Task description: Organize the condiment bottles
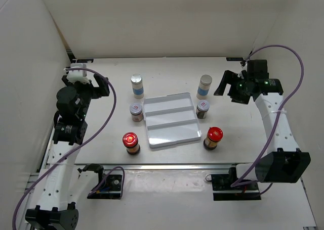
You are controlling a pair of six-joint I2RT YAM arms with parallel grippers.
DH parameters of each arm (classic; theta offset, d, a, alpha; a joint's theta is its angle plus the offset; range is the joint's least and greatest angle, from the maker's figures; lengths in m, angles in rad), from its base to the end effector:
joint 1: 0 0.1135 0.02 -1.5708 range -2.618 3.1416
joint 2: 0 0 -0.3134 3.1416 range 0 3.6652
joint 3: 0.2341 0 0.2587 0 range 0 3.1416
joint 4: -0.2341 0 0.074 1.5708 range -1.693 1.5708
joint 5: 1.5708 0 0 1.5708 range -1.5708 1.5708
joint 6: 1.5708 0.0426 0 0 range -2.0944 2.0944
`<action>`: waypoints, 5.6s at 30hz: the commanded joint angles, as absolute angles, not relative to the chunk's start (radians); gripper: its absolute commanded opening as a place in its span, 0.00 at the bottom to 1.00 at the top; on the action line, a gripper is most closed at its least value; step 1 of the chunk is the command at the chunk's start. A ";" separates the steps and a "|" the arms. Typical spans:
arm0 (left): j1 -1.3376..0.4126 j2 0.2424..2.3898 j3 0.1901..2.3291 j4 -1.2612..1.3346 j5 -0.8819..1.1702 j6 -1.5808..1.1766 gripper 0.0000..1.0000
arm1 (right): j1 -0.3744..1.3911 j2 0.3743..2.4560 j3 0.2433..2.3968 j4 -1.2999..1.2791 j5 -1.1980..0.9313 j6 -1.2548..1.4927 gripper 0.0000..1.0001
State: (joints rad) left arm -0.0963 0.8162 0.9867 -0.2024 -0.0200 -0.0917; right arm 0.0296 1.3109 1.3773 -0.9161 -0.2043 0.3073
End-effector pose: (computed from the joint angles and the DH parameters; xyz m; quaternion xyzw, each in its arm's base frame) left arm 0.1590 -0.0145 0.4399 -0.0053 0.7183 -0.0581 0.6933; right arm 0.2626 0.0164 0.4060 0.0932 0.9268 0.1529 0.3300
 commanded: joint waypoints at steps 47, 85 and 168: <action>-0.104 0.772 0.923 -0.620 -0.130 -0.354 0.99 | 0.252 2.072 1.983 -0.884 0.110 0.284 0.76; -0.114 0.929 0.940 -0.560 0.124 -0.480 0.99 | 0.511 1.864 1.870 -0.862 -0.052 0.307 0.00; -0.324 1.913 1.660 -0.393 -0.074 -0.170 0.82 | 0.422 1.675 2.049 -1.026 0.120 0.212 1.00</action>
State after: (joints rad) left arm -0.3359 1.9305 1.6321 -0.4091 -0.1059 -0.1646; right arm 0.4278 1.7214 2.0575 -1.0378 0.1059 0.2249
